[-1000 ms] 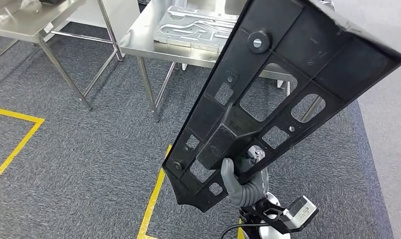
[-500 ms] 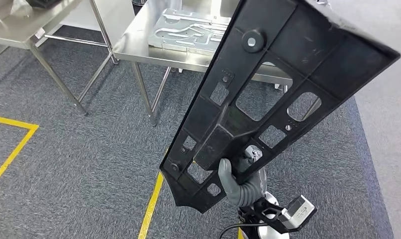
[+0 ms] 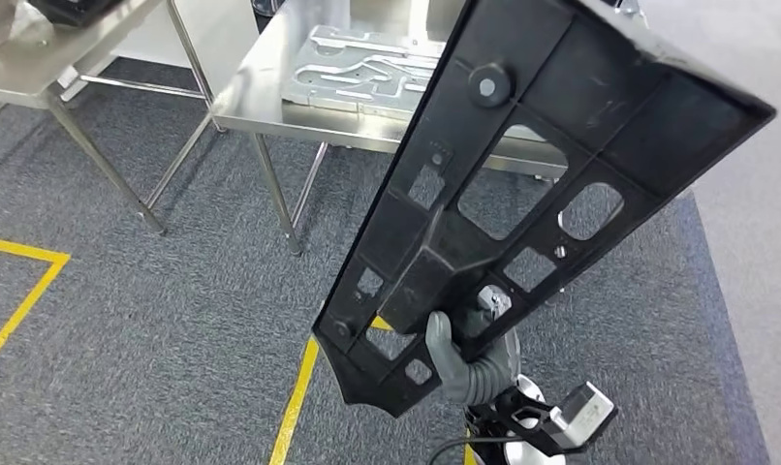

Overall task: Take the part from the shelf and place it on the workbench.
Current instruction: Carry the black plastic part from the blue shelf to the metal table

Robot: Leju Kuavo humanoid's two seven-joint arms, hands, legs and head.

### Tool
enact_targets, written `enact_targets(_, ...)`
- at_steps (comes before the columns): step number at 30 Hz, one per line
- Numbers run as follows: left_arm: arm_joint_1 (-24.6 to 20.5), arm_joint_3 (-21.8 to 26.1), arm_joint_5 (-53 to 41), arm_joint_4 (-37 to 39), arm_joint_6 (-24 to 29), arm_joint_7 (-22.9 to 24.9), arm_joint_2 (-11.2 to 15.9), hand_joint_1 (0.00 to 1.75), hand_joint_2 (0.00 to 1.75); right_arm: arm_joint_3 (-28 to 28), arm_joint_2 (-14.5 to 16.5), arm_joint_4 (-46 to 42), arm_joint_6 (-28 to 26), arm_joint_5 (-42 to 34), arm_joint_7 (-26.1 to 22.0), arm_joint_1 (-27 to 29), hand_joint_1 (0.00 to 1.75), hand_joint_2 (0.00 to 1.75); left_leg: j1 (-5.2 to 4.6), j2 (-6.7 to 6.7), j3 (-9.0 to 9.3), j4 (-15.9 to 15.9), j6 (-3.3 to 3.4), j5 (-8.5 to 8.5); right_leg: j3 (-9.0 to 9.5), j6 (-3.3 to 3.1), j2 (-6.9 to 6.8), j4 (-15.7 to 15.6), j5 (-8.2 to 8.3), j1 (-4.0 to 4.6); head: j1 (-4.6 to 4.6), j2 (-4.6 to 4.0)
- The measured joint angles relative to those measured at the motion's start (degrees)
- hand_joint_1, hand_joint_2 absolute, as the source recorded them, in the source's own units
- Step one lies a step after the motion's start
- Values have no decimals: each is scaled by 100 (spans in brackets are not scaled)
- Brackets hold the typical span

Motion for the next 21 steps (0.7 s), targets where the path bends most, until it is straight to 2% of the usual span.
enact_targets(2, 4, 0, -2, 0, -1, 0, 0, 0, 175, 3, 0, -3, -1, -1, -2, -5, 175, 175, -2, 4, -24, 221, -38, -83, 150, -54, 13, -60, -28, -29, -15, 0)
enact_targets(3, 3, 0, -3, 0, -2, 1, 0, 0, 175, 4, 0, -4, 0, -2, -3, -9, 175, 175, 4, 1, -161, 483, -46, -185, 215, -76, 15, -78, -45, -33, -25, 0)
enact_targets(5, 0, 0, -7, 0, -2, -2, 0, 0, 175, 8, 0, -1, 4, -7, -3, -9, 175, 175, 10, -3, -612, 1176, -54, -464, 278, -119, 17, -85, -98, -16, -47, 0)
enact_targets(6, 2, 3, -8, 0, -2, -7, 0, 0, 175, 8, -1, 3, 6, -10, -3, -3, 175, 175, 13, -3, -825, 1422, -59, -556, 304, -131, 27, -83, -128, -1, -44, 0)
enact_targets(7, 4, 8, -14, 0, -2, -11, 0, 0, 175, 8, -1, 8, 7, -13, -2, 3, 175, 175, 12, -3, -961, 1508, -57, -558, 338, -137, 39, -80, -161, 15, -45, 0)
enact_targets(8, 6, 15, -24, 0, -3, -15, 1, 0, 175, 8, -1, 12, 9, -15, -2, 6, 175, 175, 9, -3, -1001, 1392, -46, -427, 382, -140, 54, -74, -200, 31, -44, 0)
enact_targets(10, 15, 32, -45, 0, -3, -17, 3, 0, 175, 8, -1, 15, 14, -16, -4, 4, 175, 175, -15, -5, -835, 710, 13, 124, 483, -130, 76, -63, -284, 50, -44, 0)
enact_targets(11, 20, 37, -54, 0, -3, -17, 9, 0, 175, 8, -2, 15, 18, -13, -9, 2, 175, 175, -41, -6, -751, 396, 43, 323, 521, -117, 80, -60, -319, 53, -34, 0)
enact_targets(12, 21, 40, -59, 0, -2, -17, 14, 0, 175, 9, -3, 14, 23, -7, -19, -2, 175, 175, -69, -8, -702, 194, 72, 412, 533, -93, 82, -58, -344, 46, -32, 0)
enact_targets(14, 21, 44, -73, 0, -2, -12, 24, 0, 175, 14, -8, 0, 31, 24, -52, -7, 175, 175, -112, -11, -699, 95, 130, 421, 532, -22, 83, -40, -361, 30, -22, 0)
enact_targets(17, 29, 47, -96, 0, -12, 10, 12, 0, 175, 33, -20, -86, 33, 96, -91, -51, 175, 175, -60, -16, -579, 15, 219, 478, 512, 86, 81, 154, -405, 38, -13, 0)
enact_targets(19, 10, 49, -98, 0, -15, 14, 3, 0, 175, 49, -26, -144, 38, 127, -90, -123, 175, 175, -32, -14, -498, -21, 249, 460, 268, 160, 71, 615, -616, 7, 10, 0)
enact_targets(21, -6, 50, -98, 0, -15, 14, 2, 0, 175, 69, -34, -164, 43, 138, -81, -167, 175, 175, -28, -16, -470, -23, 258, 421, -162, 222, 58, 1269, -896, -48, 22, 0)
